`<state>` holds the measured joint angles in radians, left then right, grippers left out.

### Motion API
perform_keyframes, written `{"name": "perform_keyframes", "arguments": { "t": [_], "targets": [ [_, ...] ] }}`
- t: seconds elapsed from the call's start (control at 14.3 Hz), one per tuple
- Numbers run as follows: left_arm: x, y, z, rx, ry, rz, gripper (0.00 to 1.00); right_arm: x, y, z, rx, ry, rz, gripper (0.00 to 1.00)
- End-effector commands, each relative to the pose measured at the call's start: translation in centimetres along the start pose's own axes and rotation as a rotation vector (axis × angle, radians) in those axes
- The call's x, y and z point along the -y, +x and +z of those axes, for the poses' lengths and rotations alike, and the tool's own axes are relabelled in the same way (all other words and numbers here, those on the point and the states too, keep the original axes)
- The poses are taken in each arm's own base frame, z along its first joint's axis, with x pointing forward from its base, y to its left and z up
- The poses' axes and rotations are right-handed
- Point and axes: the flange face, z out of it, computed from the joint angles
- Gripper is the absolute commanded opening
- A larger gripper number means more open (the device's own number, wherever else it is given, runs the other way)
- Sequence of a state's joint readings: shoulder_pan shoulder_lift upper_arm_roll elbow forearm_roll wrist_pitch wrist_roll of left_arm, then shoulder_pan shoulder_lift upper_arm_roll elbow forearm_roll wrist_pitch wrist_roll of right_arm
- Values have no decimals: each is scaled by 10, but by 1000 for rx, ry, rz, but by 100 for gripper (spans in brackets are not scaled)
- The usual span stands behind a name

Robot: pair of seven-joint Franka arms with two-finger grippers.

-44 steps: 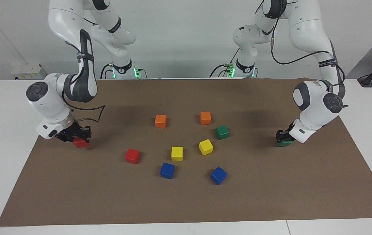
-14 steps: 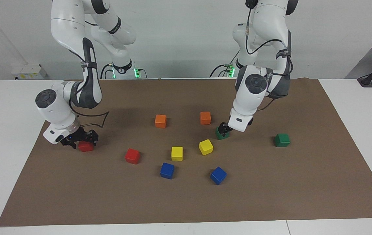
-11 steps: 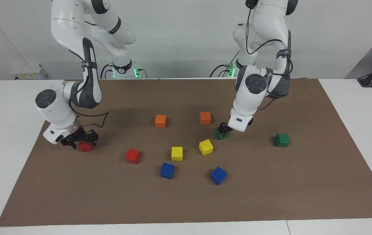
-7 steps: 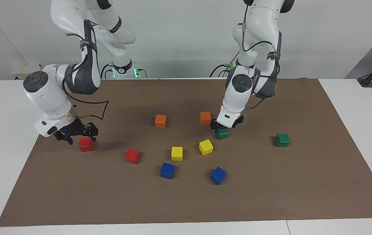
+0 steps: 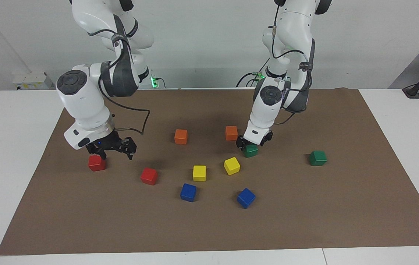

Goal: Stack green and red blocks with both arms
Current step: 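Reach the left gripper to the second green block while the right gripper reaches red, then grasp the second green block with the left gripper while the right gripper grasps red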

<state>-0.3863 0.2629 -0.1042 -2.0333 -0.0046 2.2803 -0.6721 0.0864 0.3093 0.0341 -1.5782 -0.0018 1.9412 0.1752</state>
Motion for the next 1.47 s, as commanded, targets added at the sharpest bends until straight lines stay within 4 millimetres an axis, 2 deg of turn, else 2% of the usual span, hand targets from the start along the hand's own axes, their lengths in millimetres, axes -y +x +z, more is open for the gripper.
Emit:
{"name": "perform_keyframes", "arguments": {
  "t": [0.0, 0.21, 0.28, 0.35, 0.42, 0.49, 0.7, 0.77, 0.91, 0.98, 1.19, 1.4],
  "targets": [
    [2, -8, 1, -11, -12, -37, 100, 20, 15, 1, 7, -5, 39, 100],
    [-4, -10, 5, -14, -16, -68, 98, 38, 25, 15, 3, -24, 90, 99],
    [-5, -11, 6, -15, -17, -73, 86, 44, 27, 21, 6, -24, 98, 98],
    [-4, -11, 7, -13, -15, -76, 66, 47, 29, 28, 3, -22, 116, 98],
    [-3, -10, 6, -11, -15, -78, 30, 55, 32, 30, -30, -11, 130, 98],
    [-3, -8, 4, -8, -12, -83, 0, 57, 33, 35, -46, -4, 137, 98],
    [3, -6, -7, 6, 4, -81, 0, 55, 35, 55, -32, 7, 217, 98],
    [11, -2, -22, 13, 13, -85, 0, 53, 33, 64, -26, 5, 234, 98],
    [44, 19, -47, 33, 26, -39, 0, 49, 26, 86, -18, 0, 234, 98],
    [63, 29, -51, 51, 34, -7, 0, 48, 22, 95, -8, -3, 234, 98],
    [133, 65, -64, 59, 23, 80, 0, 53, 8, 106, 19, -15, 213, 98],
    [184, 91, -74, 60, 12, 151, 0, 52, -6, 118, 19, -15, 207, 98]
  ]
}}
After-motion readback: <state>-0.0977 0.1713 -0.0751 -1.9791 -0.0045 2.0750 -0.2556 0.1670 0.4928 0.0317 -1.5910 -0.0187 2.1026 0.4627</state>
